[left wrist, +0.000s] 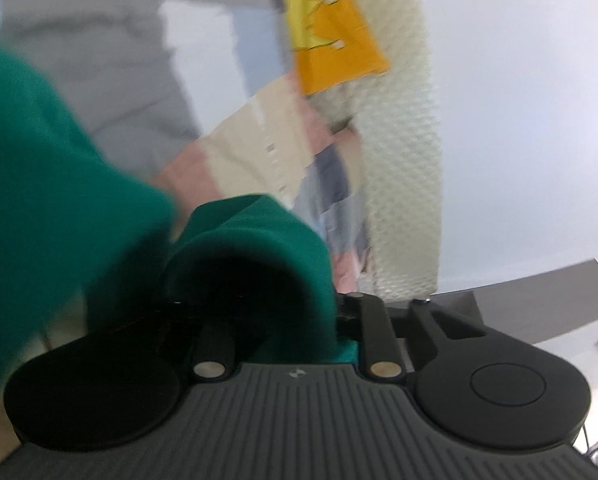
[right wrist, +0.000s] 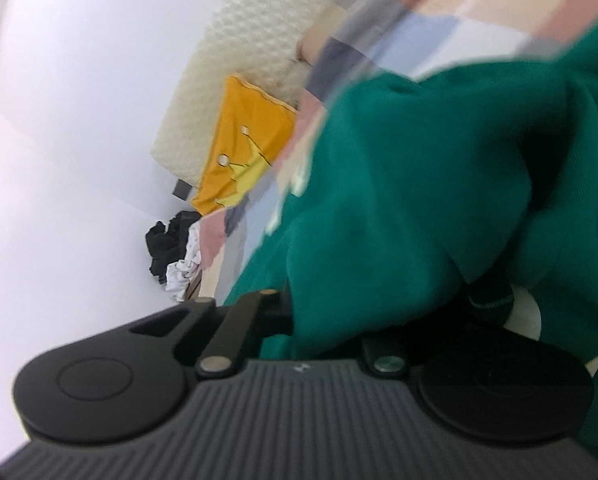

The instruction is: Fold large clothes

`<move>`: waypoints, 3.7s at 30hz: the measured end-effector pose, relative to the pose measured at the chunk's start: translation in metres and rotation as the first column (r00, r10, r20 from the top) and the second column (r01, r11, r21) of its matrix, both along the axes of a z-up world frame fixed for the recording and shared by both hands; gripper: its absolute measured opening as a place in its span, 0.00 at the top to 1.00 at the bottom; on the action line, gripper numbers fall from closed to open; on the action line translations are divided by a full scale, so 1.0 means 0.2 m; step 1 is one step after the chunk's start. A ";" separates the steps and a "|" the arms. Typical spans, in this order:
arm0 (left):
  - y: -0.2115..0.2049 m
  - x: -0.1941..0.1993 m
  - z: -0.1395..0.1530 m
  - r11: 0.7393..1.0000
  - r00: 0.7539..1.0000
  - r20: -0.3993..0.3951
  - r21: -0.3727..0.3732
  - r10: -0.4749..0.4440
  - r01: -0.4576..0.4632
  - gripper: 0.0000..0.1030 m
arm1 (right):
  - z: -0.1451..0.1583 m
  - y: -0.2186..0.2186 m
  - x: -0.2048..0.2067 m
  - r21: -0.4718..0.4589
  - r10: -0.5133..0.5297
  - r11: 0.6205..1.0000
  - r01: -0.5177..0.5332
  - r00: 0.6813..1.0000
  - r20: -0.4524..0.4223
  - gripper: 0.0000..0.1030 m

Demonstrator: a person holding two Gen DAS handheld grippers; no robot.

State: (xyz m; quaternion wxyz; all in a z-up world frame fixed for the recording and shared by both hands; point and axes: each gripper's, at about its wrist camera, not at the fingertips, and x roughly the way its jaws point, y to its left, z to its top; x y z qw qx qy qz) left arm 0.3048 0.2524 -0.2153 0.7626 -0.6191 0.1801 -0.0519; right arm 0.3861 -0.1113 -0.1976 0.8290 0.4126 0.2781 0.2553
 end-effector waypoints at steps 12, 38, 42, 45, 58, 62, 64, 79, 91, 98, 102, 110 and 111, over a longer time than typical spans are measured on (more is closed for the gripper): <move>-0.12 -0.23 0.57 0.995 0.983 0.180 0.096 -0.032 0.015 0.82 | 0.57 -0.16 -0.31 -0.053 -0.035 0.997 0.054 0.949 0.313 0.92; -0.50 -1.28 2.52 0.866 0.867 0.494 0.457 -0.060 -0.201 0.83 | 2.08 -0.41 -1.18 -0.132 0.036 0.987 0.097 0.654 0.755 0.92; -0.50 -1.32 2.74 0.837 0.866 0.498 0.494 -0.051 -0.235 0.83 | 2.18 -0.40 -1.16 -0.125 0.044 0.989 0.082 0.637 0.770 0.92; -0.47 -1.24 2.85 0.805 0.869 0.492 0.532 -0.041 -0.263 0.83 | 2.26 -0.35 -1.04 -0.130 0.049 0.989 0.074 0.660 0.750 0.92; 0.05 0.18 2.05 0.735 0.972 0.230 0.649 0.057 -0.197 0.82 | 1.68 0.26 0.40 -0.241 0.046 0.967 0.078 0.880 0.473 0.92; 0.25 0.76 1.60 0.756 0.990 0.109 0.639 0.093 -0.141 0.82 | 1.44 0.51 0.83 -0.308 0.040 0.948 0.086 0.923 0.382 0.92; 0.32 1.02 1.37 0.754 0.993 0.065 0.646 0.098 -0.117 0.82 | 1.29 0.62 1.04 -0.349 0.035 0.932 0.094 0.937 0.347 0.92; 0.53 2.50 -0.02 0.569 0.962 -0.266 0.801 0.060 0.186 0.79 | 0.16 0.89 1.85 -0.566 0.000 0.824 0.043 0.997 0.076 0.92; 0.48 2.45 0.05 0.566 0.924 -0.379 0.773 0.048 0.288 0.47 | 0.10 0.91 1.93 -0.579 0.055 0.813 -0.068 0.998 -0.039 0.77; 0.47 2.20 0.28 0.603 0.933 -0.360 0.746 0.007 0.283 0.22 | 0.26 0.94 1.68 -0.590 0.127 0.801 -0.101 0.992 0.003 0.27; 0.46 1.94 0.43 0.612 0.945 -0.327 0.748 0.002 0.257 0.18 | 0.38 0.91 1.43 -0.584 0.121 0.808 -0.078 0.992 0.035 0.27; 0.41 1.24 0.79 0.546 0.965 -0.261 0.813 0.029 0.204 0.18 | 0.65 0.74 0.80 -0.599 0.102 0.801 -0.024 0.990 0.097 0.27; 0.40 1.15 0.82 0.544 0.966 -0.256 0.815 0.033 0.197 0.18 | 0.68 0.71 0.71 -0.600 0.101 0.800 -0.018 0.989 0.105 0.27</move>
